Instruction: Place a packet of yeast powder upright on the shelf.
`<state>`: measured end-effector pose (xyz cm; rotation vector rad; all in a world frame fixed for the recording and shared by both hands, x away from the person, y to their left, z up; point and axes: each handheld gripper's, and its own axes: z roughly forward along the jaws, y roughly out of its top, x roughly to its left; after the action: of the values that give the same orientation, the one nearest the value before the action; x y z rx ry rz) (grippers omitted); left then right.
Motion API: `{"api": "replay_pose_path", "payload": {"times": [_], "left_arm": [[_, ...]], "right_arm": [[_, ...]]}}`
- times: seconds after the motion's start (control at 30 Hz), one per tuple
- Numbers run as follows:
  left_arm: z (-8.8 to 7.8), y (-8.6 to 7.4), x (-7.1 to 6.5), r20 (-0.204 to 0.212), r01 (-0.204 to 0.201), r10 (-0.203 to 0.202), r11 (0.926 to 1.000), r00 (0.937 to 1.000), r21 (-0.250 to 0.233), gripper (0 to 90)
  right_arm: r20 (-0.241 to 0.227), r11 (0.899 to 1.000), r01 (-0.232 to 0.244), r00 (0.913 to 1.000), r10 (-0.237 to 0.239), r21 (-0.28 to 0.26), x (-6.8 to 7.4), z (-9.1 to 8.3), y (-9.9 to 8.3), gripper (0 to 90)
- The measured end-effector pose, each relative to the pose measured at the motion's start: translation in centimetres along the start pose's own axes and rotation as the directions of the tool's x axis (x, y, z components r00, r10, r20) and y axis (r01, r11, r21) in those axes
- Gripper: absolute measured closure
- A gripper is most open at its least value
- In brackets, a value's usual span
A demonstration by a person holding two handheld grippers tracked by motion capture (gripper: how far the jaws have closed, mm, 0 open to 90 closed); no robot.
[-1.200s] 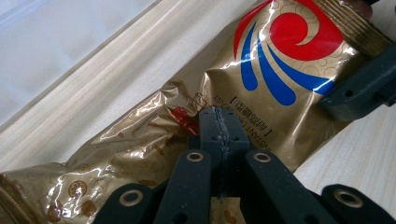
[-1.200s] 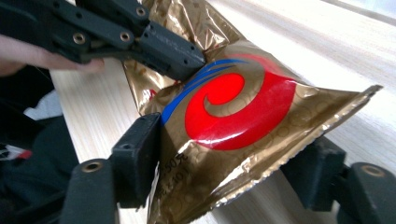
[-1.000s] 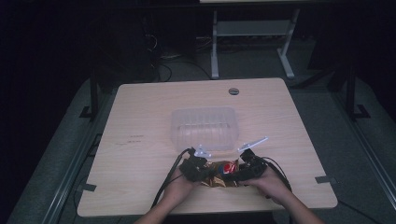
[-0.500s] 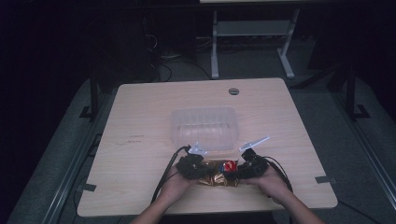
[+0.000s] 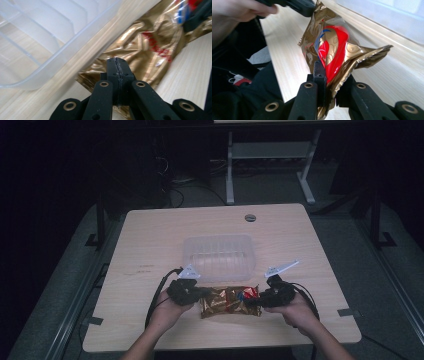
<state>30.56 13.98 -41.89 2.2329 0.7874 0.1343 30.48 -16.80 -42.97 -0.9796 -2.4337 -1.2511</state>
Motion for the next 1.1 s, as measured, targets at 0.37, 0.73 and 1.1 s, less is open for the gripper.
{"api": "replay_pose_path", "payload": {"times": [0.37, 0.73, 1.1], "left_arm": [[1.2, 0.2, -0.6, 0.011, -0.018, 0.018, 0.9996, 0.9998, 0.021, 89.6], [-0.1, 0.1, -0.5, 0.020, -0.015, 0.015, 0.9999, 0.9997, 0.003, 86.4], [-2.4, -2.7, -0.7, 0.010, 0.006, -0.006, 0.9999, 0.9999, 0.011, 58.8]], "right_arm": [[-0.062, 0.998, 0.035, 0.9974, -0.038, -0.053, 1.2, -1.5, 0.8, 82.2], [-0.026, 0.995, 0.011, 0.9996, -0.014, -0.102, 1.4, -3.2, 1.5, 82.8], [0.011, 0.987, -0.007, 0.9999, 0.009, -0.163, 1.5, -5.1, 3.5, 82.7]]}}
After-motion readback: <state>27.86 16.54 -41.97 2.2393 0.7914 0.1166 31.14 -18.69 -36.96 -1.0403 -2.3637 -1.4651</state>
